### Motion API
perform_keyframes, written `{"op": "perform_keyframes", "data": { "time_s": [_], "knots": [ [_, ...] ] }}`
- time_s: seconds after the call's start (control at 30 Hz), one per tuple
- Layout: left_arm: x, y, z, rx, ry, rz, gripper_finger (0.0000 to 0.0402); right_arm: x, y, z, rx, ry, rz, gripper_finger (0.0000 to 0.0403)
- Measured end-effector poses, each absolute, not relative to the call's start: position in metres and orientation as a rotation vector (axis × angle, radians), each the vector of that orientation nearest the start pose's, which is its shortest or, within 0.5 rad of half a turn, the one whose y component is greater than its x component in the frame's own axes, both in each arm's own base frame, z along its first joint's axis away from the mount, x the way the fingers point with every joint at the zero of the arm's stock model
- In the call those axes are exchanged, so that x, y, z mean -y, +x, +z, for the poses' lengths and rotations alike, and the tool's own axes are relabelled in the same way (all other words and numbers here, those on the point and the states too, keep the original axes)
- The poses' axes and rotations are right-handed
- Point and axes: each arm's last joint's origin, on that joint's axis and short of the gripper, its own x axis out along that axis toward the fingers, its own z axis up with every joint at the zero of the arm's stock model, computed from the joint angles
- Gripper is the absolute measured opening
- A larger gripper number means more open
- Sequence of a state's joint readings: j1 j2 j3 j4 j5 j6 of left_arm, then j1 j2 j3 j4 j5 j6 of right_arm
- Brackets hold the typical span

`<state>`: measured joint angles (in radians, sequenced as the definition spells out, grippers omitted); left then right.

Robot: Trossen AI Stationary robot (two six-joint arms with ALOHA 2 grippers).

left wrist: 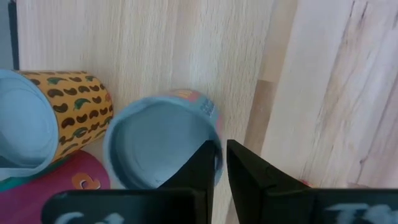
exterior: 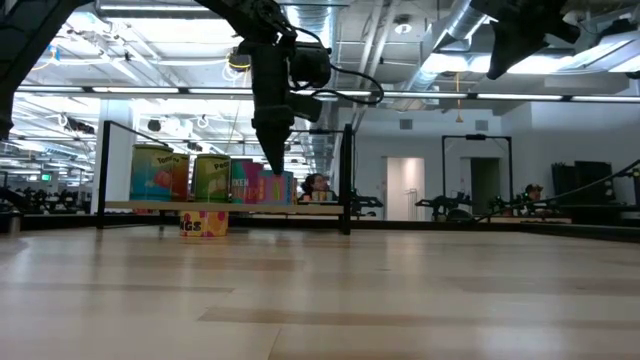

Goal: Pick and place cans onto a shelf
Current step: Put the corn can on the shelf aligned with the yellow can

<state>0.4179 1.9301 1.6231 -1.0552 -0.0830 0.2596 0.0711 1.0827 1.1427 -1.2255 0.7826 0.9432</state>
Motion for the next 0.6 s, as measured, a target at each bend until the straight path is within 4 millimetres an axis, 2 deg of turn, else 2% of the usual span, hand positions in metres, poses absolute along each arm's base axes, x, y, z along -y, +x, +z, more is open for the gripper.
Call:
{"op": "perform_keyframes", "data": {
  "time_s": [0.6],
  "knots": [
    [-0.1593, 0.3508, 0.2436, -1.398, 0.002, 0.277, 0.003, 0.0081, 0.173, 0.3301, -0.675, 0.326, -1.042, 0.0043]
  ]
}}
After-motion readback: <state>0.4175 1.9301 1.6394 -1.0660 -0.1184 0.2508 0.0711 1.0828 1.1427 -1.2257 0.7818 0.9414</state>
